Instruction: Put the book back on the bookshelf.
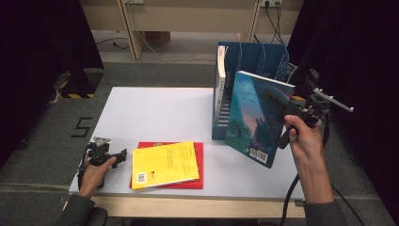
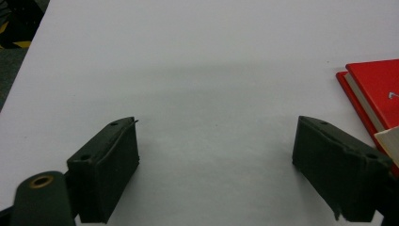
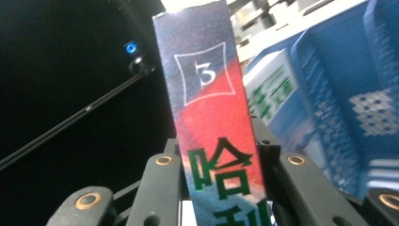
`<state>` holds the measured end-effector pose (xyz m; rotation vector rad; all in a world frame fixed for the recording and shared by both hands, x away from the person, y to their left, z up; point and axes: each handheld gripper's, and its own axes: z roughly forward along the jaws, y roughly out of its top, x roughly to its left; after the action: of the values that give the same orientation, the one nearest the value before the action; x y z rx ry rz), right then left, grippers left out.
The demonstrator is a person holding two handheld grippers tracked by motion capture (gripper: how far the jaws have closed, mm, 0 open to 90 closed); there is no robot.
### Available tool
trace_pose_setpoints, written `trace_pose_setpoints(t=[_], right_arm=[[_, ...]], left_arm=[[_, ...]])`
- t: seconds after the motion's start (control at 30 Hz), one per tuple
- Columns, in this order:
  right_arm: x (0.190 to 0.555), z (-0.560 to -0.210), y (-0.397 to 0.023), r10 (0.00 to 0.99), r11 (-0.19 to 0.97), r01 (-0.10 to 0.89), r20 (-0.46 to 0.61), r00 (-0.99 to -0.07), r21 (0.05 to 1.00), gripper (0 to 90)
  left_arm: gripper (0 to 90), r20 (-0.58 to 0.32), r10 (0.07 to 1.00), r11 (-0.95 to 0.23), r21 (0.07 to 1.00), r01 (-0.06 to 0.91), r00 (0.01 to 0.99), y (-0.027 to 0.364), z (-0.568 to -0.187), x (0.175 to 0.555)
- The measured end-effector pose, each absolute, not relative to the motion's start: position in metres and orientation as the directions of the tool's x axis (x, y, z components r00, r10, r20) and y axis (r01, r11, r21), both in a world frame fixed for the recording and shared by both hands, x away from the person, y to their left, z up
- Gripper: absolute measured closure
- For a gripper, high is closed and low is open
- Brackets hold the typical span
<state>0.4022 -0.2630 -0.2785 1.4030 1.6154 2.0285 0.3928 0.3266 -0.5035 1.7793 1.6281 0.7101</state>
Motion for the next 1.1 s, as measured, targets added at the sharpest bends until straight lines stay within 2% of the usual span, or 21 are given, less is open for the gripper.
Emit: trace_pose_setpoints(t=[0.23,0.6,1.1], right_arm=[[0.423,-0.267,-0.280,0.682,-0.425,0.359,0.555,-0.476,0.831,71.3],[0.482,-0.255,-0.283,0.694,-0.487,0.347,0.597,-0.403,0.801,71.2],[0.539,-0.255,-0.275,0.739,-0.481,0.348,0.585,-0.334,0.805,71.0]], left_arm=[[14.0,-0.016,0.995,-0.053,0.746,0.664,0.097,0.326,-0.504,0.393],[14.0,-0.019,0.995,-0.051,0.747,0.663,0.098,0.327,-0.504,0.393],[14.1,-0.024,0.995,-0.049,0.748,0.662,0.100,0.327,-0.504,0.393]])
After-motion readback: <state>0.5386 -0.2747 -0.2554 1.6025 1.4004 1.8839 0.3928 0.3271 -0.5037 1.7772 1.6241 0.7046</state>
